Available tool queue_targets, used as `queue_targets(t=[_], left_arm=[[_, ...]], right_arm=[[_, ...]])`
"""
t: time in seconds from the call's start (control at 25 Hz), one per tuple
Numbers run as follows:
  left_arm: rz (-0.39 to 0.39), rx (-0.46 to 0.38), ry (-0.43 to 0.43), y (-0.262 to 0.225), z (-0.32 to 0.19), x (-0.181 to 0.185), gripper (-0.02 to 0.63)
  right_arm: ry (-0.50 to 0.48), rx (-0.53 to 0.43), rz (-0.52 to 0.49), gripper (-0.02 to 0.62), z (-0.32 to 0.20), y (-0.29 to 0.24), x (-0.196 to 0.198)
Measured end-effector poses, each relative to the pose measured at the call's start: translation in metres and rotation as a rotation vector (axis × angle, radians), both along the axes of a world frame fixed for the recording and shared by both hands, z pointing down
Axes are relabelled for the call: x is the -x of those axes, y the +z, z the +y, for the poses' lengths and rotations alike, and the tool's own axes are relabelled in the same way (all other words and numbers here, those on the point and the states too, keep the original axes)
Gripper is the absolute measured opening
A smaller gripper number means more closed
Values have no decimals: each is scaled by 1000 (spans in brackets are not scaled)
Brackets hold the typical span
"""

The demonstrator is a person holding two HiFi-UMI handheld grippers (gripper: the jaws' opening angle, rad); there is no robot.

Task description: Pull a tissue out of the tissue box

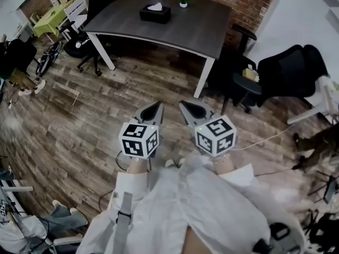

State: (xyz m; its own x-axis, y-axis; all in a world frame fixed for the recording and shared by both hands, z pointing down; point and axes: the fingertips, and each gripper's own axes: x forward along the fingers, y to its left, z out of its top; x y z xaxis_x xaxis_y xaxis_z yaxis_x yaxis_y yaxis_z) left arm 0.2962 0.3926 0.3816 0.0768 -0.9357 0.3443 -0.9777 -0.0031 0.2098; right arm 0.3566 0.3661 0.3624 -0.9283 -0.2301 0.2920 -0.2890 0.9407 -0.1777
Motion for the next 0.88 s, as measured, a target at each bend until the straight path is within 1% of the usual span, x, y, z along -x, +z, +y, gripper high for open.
queue_targets(t=[0.12,0.2,0.36,0.48,0.56,0.64,0.72,0.88], left_arm=[[45,-109,49,-16,4,0,5],[64,-131,63,-18,8,3,5],[32,-99,42,-6,14,18,5],[28,-75,17,5,20,27,5],[31,-65,16,9,21,31,5],[26,-61,24,10,18,34,5],[24,-56,29,13,15,36,5],[25,-34,20,22,8,42,6]], right_arm=[[-31,18,-112,3,9,-14,7],[-22,37,-156,3,11,-18,9],[21,8,-123,3,9,-8,14],[39,23,-107,5,15,4,17],[50,30,-86,5,17,12,18],[59,15,-60,5,15,13,21],[58,0,-36,5,12,15,24],[57,5,-3,5,2,26,31]])
